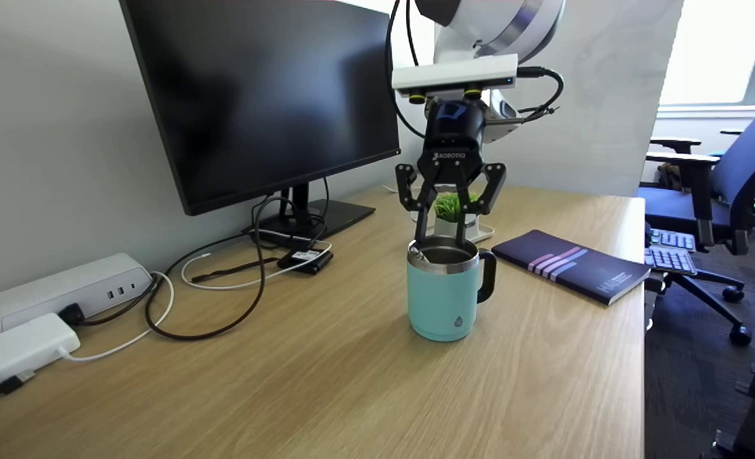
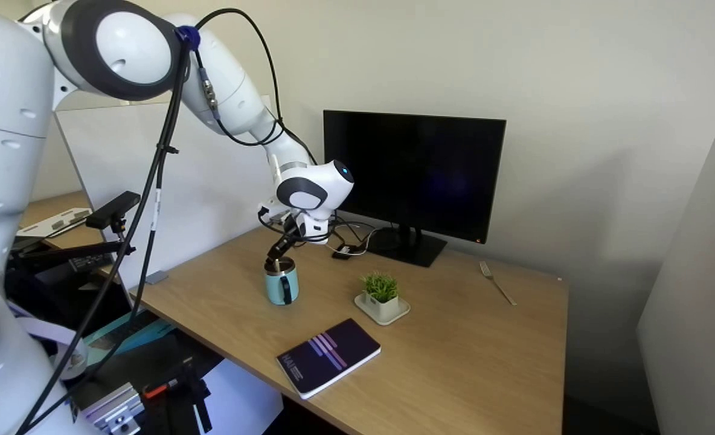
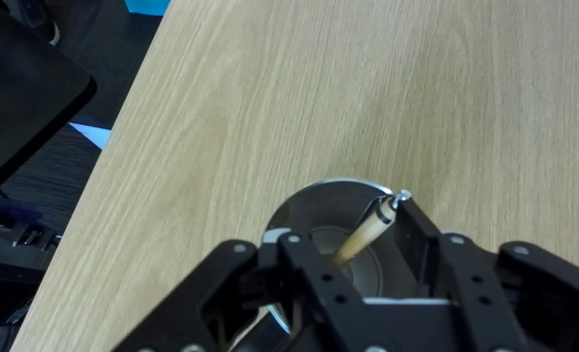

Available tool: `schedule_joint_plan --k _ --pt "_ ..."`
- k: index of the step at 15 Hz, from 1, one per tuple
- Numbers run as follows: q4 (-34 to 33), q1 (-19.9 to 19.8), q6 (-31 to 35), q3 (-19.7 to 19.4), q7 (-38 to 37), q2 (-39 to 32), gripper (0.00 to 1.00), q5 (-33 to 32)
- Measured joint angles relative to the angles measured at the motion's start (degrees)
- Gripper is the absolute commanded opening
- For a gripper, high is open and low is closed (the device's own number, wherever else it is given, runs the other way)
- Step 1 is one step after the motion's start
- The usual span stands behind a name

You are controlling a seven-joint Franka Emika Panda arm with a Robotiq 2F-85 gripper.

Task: Remove the pen from the mug and put it on the table

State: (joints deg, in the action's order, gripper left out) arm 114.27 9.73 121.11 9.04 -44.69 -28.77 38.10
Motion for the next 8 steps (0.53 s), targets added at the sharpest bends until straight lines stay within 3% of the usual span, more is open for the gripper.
schedule_joint_plan --k 8 --pt "-0.3 0.3 0.1 0.0 0.0 -1.2 0.52 1.3"
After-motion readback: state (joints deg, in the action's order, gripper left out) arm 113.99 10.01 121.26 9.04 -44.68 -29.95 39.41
